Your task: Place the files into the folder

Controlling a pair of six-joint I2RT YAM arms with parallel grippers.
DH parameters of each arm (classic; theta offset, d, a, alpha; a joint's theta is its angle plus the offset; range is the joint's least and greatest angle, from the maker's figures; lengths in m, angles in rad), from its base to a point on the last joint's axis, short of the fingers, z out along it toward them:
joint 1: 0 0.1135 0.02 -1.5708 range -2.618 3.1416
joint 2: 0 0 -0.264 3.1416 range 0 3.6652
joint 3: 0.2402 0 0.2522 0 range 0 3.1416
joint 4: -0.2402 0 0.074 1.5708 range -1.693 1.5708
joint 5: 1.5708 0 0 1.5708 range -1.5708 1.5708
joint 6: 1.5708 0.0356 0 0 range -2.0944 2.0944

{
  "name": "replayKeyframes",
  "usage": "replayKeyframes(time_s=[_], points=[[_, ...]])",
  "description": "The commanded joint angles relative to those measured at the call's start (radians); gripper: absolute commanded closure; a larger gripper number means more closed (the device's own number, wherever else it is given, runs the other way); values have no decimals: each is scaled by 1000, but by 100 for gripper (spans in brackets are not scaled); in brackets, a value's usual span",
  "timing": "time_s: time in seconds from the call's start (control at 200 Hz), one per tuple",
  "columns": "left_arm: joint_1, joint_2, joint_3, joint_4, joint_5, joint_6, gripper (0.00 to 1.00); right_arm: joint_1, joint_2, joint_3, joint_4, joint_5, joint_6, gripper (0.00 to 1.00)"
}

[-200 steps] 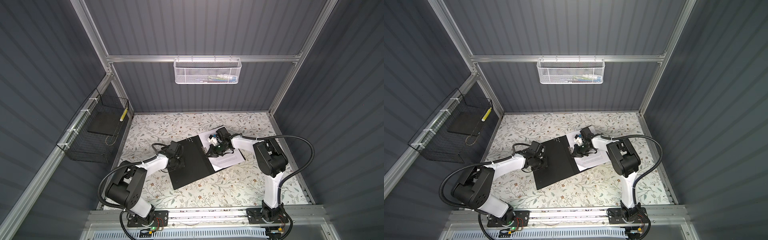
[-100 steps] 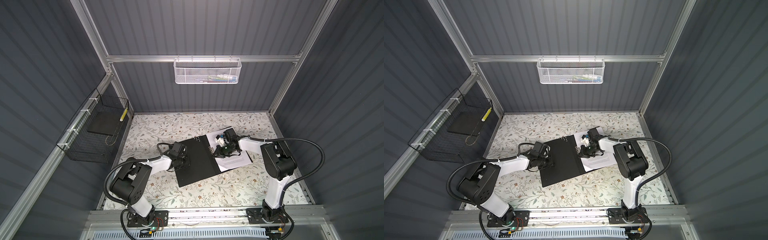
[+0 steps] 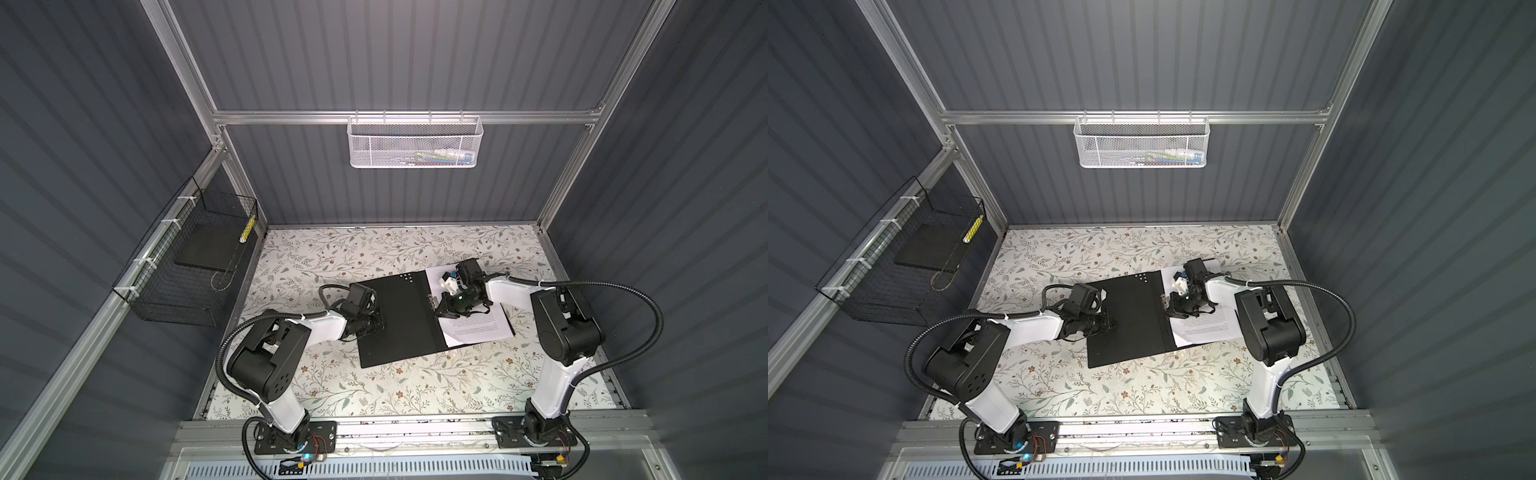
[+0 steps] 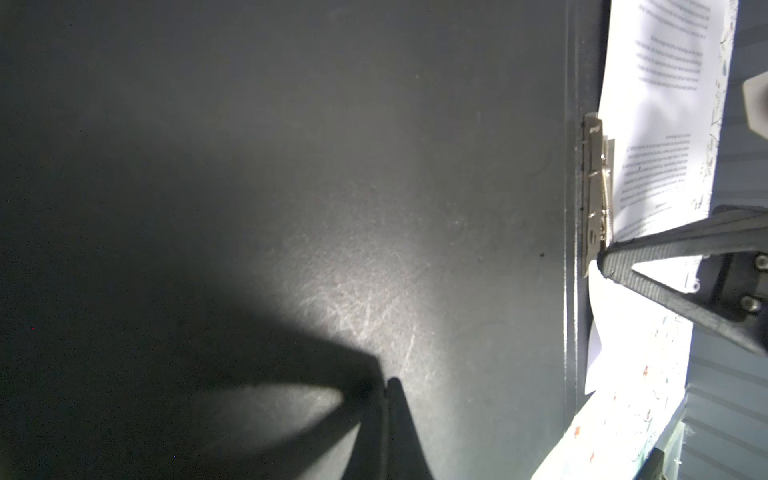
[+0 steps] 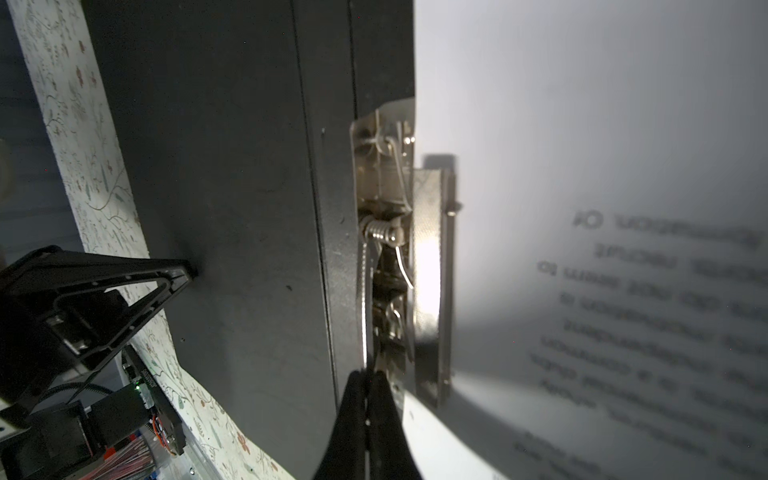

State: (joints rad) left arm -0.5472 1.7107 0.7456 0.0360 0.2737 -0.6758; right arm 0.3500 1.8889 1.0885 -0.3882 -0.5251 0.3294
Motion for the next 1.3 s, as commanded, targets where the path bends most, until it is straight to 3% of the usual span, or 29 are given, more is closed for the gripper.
replayKeyframes(time_s=[0.0,0.18,0.595,0.76,1.021,1.171,1.296], points=[[-14,195,-158,-418,-146,-8,100,0,105,-63,-301,268,15,100],[-14,184,-173,-404,-150,-24,100,84,147,-53,-331,403,83,100],[-80,178,-187,-410,-170,-90,100,195,156,-206,-224,464,297,100],[-82,169,-181,-438,-185,-77,100,208,268,-166,-268,522,338,100],[-82,179,-181,-427,-180,-81,100,230,391,-206,-152,532,392,100],[-82,179,-196,-417,-179,-87,100,230,421,-225,-101,527,413,100],[-81,188,-200,-403,-177,-96,100,231,350,-283,-92,569,455,100]])
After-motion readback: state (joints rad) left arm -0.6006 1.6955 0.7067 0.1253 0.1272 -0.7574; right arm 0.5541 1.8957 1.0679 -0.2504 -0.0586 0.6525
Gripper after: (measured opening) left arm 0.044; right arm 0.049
